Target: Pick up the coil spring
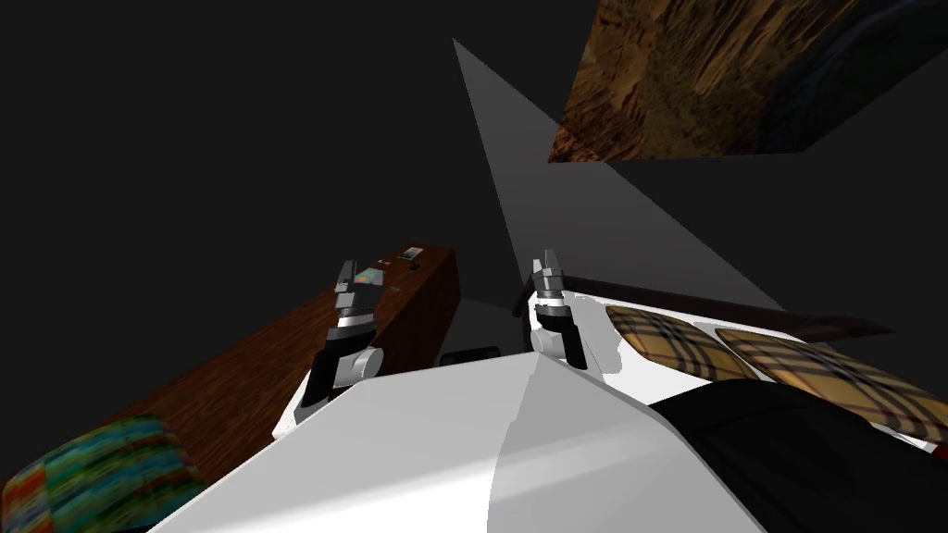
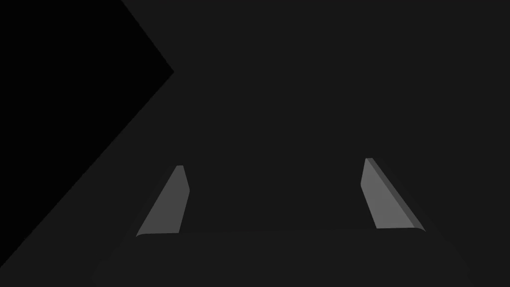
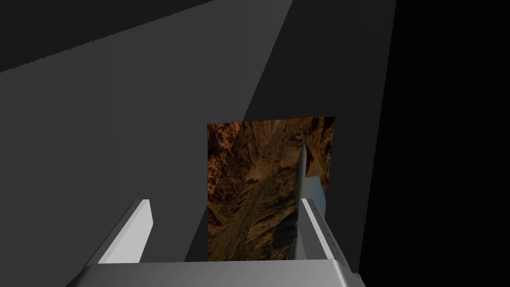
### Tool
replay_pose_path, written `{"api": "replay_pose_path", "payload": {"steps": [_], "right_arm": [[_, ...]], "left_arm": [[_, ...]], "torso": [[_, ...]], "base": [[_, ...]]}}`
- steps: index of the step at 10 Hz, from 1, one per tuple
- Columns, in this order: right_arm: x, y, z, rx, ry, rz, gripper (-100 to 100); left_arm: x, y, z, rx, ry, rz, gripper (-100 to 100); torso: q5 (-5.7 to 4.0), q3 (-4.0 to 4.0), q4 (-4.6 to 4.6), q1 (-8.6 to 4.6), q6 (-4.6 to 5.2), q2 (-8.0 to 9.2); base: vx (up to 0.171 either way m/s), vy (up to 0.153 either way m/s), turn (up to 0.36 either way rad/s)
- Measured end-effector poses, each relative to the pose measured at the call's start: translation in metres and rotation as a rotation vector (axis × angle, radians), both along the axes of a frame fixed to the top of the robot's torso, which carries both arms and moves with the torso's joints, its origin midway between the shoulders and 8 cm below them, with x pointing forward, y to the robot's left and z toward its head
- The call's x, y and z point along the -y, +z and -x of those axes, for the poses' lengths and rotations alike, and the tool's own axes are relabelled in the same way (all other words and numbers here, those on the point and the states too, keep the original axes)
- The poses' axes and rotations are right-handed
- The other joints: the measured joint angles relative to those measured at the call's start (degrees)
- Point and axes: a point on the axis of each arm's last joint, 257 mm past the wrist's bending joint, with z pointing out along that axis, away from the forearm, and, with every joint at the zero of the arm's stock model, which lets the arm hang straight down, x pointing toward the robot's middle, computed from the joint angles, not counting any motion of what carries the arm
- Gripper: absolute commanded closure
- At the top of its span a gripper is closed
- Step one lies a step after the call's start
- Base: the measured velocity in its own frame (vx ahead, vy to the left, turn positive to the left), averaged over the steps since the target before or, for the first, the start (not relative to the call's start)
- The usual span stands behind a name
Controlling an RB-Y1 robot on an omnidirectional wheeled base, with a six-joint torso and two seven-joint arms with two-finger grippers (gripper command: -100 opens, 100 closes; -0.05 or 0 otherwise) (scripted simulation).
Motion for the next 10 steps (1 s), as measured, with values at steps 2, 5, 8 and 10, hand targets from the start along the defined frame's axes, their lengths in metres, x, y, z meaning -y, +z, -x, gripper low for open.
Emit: {"api": "replay_pose_path", "payload": {"steps": [2,5,8,10], "right_arm": [[0.0,0.0,0.0,0.0,0.0,0.0,0],[0.0,0.0,0.0,0.0,0.0,0.0,0],[0.0,0.0,0.0,0.0,0.0,0.0,0],[0.0,0.0,0.0,0.0,0.0,0.0,0]], "left_arm": [[-0.005,0.0,-0.01,-0.032,-0.038,0.037,-100],[-0.011,-0.002,-0.023,-0.09,-0.097,0.097,-100],[-0.015,-0.008,-0.039,-0.162,-0.156,0.158,-100],[-0.016,-0.015,-0.047,-0.212,-0.186,0.194,-100]], "torso": [[0.0,-0.01,-0.01,0.01,-0.01,-0.02],[0.0,-0.01,-0.01,-0.01,-0.02,-0.01],[0.0,-0.03,-0.01,0.02,-0.03,-0.05],[0.01,-0.03,-0.01,0.05,-0.03,-0.04]], "base": [[0.01,-0.023,-0.059],[0.011,-0.032,-0.069],[0.022,-0.027,-0.062],[0.017,-0.015,-0.039]]}}
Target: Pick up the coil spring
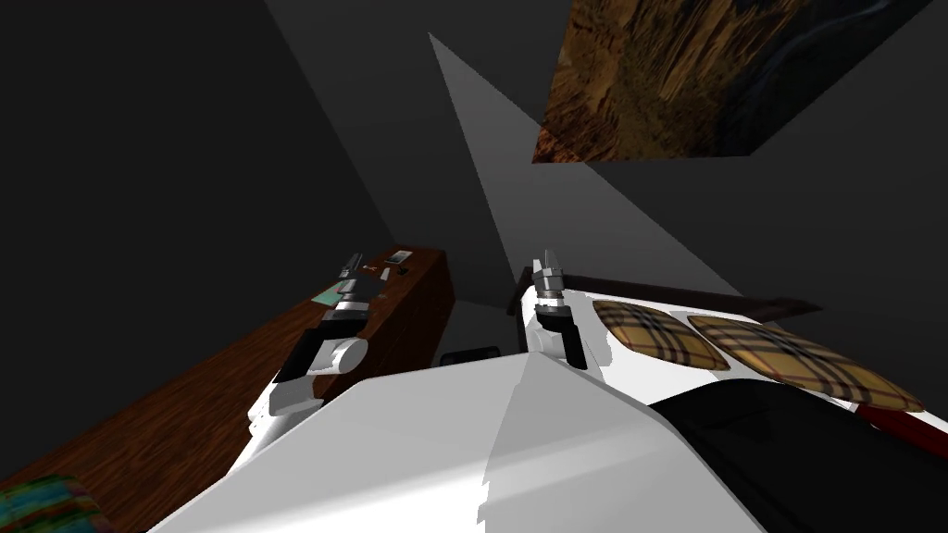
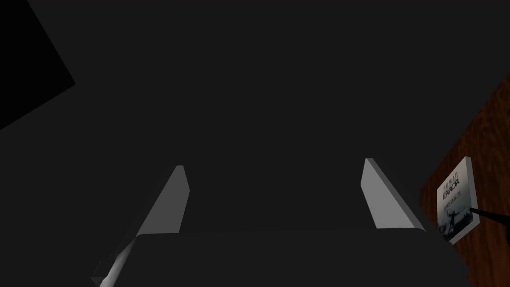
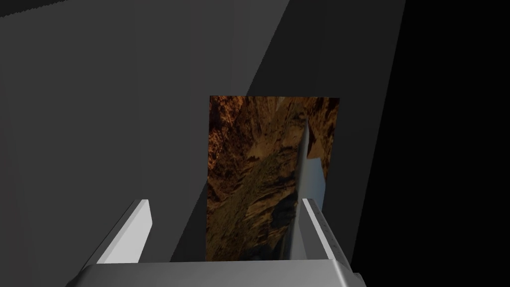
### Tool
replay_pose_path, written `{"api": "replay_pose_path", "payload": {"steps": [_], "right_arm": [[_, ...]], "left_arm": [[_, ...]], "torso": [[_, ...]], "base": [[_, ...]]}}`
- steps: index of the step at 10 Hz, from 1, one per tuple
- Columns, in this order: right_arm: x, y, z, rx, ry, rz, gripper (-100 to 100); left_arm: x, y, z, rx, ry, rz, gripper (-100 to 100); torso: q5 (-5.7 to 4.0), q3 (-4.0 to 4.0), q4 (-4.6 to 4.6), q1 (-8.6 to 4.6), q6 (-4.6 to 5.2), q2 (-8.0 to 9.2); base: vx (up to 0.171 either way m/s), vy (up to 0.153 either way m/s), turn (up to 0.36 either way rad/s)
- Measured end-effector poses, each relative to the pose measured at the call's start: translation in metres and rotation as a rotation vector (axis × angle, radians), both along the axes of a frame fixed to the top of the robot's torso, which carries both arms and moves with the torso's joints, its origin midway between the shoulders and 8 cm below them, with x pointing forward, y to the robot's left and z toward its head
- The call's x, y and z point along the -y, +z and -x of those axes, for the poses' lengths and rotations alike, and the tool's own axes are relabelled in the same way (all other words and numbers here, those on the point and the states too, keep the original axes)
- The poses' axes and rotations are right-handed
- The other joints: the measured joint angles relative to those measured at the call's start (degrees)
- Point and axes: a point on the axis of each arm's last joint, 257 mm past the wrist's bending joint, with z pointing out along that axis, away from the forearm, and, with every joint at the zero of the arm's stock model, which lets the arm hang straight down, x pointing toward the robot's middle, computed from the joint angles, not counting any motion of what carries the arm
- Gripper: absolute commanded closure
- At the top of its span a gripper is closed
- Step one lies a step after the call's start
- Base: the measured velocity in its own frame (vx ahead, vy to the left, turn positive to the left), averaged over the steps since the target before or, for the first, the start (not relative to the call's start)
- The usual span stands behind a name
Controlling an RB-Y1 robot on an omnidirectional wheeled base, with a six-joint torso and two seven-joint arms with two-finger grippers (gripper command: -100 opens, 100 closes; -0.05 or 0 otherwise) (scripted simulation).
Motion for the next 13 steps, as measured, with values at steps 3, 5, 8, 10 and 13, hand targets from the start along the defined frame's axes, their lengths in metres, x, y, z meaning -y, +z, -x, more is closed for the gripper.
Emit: {"api": "replay_pose_path", "payload": {"steps": [3,5,8,10,13], "right_arm": [[0.0,0.0,0.0,0.0,0.0,0.0,0],[0.0,0.0,0.0,0.0,0.0,0.0,0],[0.0,0.0,0.0,0.0,0.0,0.0,0],[0.0,0.0,0.0,0.0,0.0,0.0,0],[0.0,0.0,0.0,0.0,0.0,0.0,0]], "left_arm": [[-0.003,-0.01,-0.012,-0.08,-0.045,0.048,-100],[-0.005,-0.019,-0.021,-0.136,-0.069,0.077,-100],[-0.008,-0.035,-0.029,-0.23,-0.096,0.113,-100],[-0.012,-0.046,-0.036,-0.296,-0.112,0.138,-100],[-0.015,-0.064,-0.042,-0.389,-0.123,0.165,-100]], "torso": [[0.0,0.0,0.0,0.0,0.01,-0.01],[0.01,-0.02,-0.01,0.04,0.01,-0.03],[0.01,0.0,0.0,0.05,-0.01,0.0],[0.02,-0.01,-0.01,0.07,-0.01,-0.02],[0.02,0.0,0.0,0.06,-0.01,0.01]], "base": [[0.02,-0.015,-0.034],[0.025,-0.005,-0.031],[0.024,-0.004,-0.022],[0.027,0.001,-0.016],[0.023,0.002,-0.005]]}}
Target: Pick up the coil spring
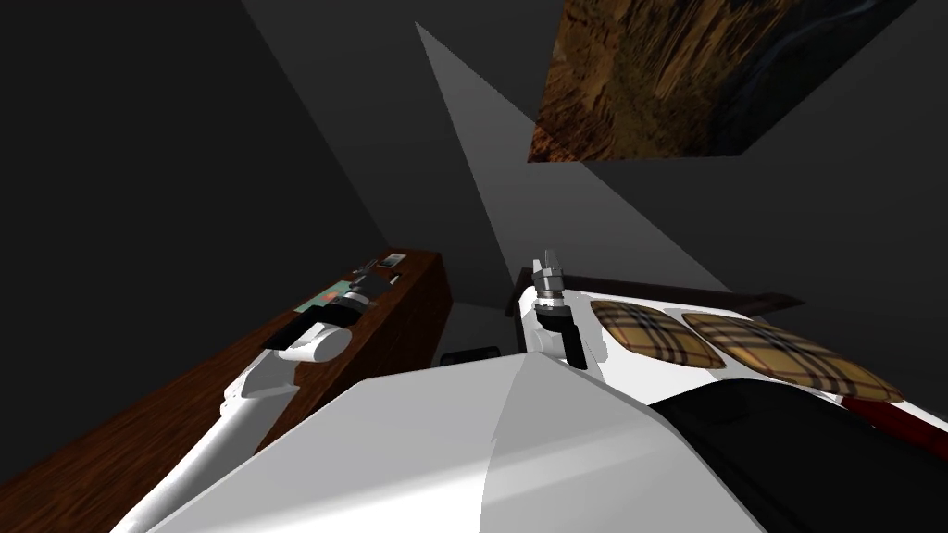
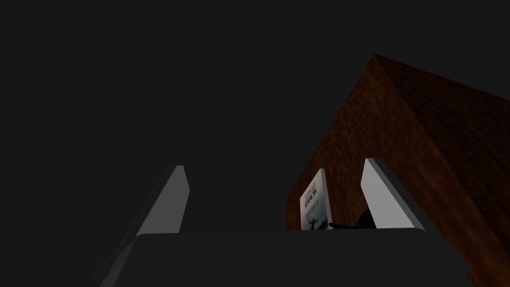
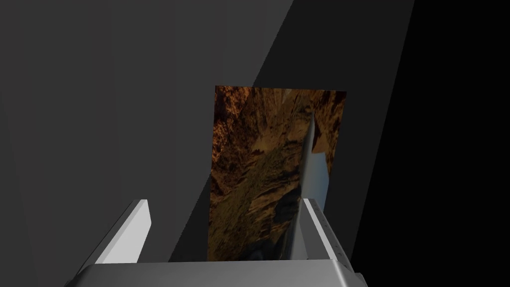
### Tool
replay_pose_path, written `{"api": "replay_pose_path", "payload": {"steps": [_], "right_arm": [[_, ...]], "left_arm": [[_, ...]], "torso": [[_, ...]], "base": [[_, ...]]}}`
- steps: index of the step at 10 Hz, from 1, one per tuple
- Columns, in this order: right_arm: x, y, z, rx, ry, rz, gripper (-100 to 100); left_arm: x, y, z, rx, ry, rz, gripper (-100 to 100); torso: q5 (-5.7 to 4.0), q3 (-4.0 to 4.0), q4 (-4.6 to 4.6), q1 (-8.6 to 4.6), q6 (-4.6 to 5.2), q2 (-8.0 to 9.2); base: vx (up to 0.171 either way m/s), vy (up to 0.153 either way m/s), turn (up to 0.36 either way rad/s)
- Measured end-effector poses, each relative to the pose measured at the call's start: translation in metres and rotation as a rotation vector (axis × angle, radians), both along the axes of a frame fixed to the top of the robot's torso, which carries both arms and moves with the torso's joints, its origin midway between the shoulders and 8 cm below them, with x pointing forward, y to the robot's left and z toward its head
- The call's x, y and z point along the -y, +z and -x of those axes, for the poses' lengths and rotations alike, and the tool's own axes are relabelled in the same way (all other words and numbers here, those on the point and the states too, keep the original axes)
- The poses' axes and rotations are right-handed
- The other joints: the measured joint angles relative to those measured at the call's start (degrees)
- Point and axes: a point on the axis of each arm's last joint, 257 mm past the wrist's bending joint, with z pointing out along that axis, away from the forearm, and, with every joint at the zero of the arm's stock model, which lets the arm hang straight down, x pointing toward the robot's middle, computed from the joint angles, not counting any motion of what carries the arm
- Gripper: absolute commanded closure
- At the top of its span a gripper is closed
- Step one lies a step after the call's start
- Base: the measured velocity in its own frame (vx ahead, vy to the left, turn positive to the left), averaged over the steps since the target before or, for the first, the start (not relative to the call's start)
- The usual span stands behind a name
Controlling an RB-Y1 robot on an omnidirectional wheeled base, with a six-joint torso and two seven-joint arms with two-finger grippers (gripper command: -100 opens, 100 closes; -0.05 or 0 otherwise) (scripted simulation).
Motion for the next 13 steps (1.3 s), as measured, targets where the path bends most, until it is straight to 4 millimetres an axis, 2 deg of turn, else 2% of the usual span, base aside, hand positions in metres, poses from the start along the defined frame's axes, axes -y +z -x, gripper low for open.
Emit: {"api": "replay_pose_path", "payload": {"steps": [8,13], "right_arm": [[0.0,0.0,0.0,0.0,0.0,0.0,0],[0.0,0.0,0.0,0.0,0.0,0.0,0]], "left_arm": [[-0.021,-0.062,-0.007,-0.296,-0.01,0.055,-100],[-0.041,-0.097,0.001,-0.473,0.01,0.078,-100]], "torso": [[0.0,-0.02,-0.01,0.02,0.0,-0.04],[0.01,-0.01,0.0,0.04,-0.01,-0.01]], "base": [[0.033,0.004,0.001],[0.031,0.01,0.011]]}}
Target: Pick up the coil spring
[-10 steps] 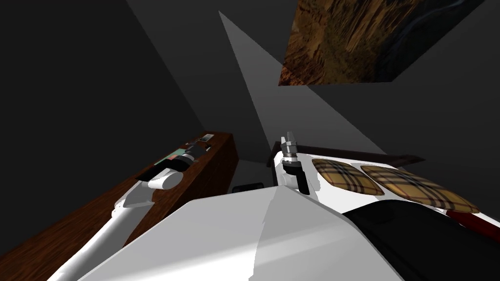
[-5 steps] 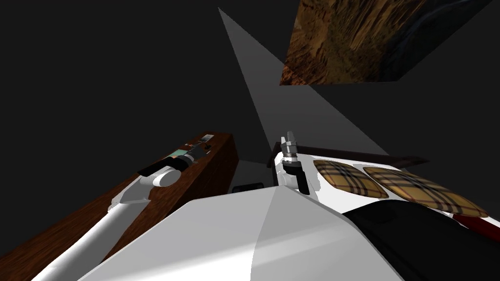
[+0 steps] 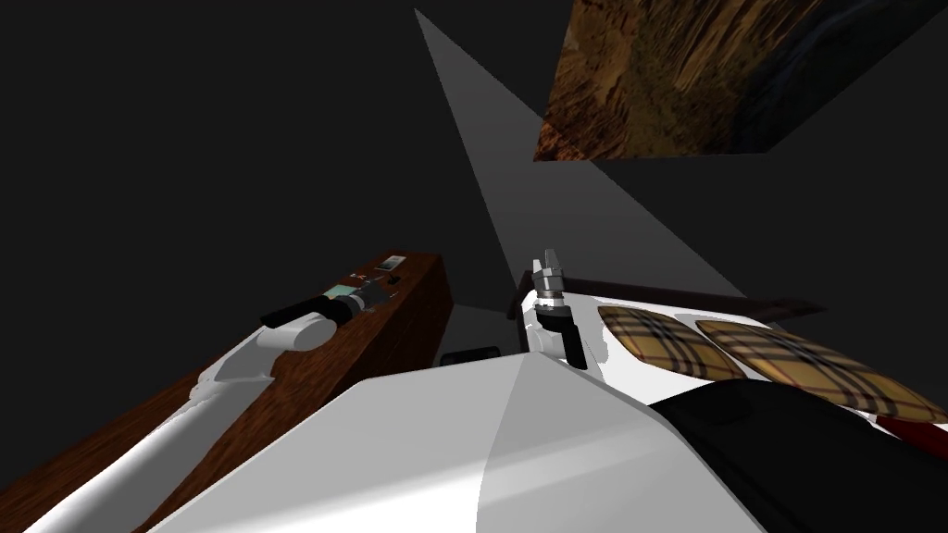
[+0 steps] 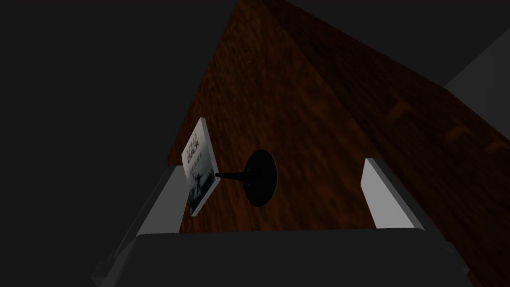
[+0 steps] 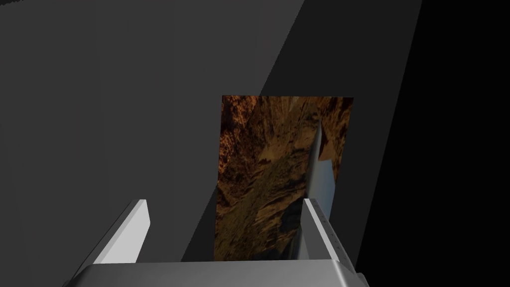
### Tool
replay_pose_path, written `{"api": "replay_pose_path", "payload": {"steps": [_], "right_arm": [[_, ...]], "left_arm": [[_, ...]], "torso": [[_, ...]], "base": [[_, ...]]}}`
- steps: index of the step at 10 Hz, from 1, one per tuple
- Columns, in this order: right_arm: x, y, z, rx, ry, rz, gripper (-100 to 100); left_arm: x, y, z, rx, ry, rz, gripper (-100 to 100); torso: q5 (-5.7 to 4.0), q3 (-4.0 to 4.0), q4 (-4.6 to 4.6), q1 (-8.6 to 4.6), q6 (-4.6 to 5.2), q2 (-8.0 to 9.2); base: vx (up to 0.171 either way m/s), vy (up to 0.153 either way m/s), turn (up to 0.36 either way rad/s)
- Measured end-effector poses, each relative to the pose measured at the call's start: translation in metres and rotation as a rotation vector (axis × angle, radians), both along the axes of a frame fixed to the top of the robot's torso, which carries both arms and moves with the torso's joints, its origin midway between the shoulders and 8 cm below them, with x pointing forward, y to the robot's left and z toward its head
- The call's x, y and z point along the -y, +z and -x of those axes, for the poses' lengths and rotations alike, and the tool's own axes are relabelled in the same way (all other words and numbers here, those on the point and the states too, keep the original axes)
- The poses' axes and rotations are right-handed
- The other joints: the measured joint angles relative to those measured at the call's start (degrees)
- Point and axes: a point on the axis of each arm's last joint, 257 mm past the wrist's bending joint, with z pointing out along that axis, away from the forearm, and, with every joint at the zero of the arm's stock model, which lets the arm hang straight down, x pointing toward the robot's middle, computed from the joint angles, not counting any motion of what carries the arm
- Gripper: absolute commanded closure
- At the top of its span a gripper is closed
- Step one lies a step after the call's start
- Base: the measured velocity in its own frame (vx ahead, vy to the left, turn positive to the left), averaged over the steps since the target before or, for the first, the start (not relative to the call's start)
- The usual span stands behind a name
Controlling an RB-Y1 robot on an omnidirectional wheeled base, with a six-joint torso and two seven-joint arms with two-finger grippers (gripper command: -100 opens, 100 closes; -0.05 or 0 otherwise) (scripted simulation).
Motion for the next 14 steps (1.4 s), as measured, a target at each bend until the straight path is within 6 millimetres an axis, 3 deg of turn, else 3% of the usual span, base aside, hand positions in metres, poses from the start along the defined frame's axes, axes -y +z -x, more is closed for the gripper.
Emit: {"api": "replay_pose_path", "payload": {"steps": [7,14], "right_arm": [[0.0,0.0,0.0,0.0,0.0,0.0,0],[0.0,0.0,0.0,0.0,0.0,0.0,0]], "left_arm": [[-0.025,-0.043,0.02,-0.231,0.042,0.017,-100],[-0.056,-0.077,0.053,-0.465,0.107,0.038,-100]], "torso": [[0.01,0.0,-0.01,-0.01,0.01,0.0],[0.01,-0.02,-0.01,0.0,0.01,-0.03]], "base": [[0.034,0.011,0.014],[0.04,0.012,0.016]]}}
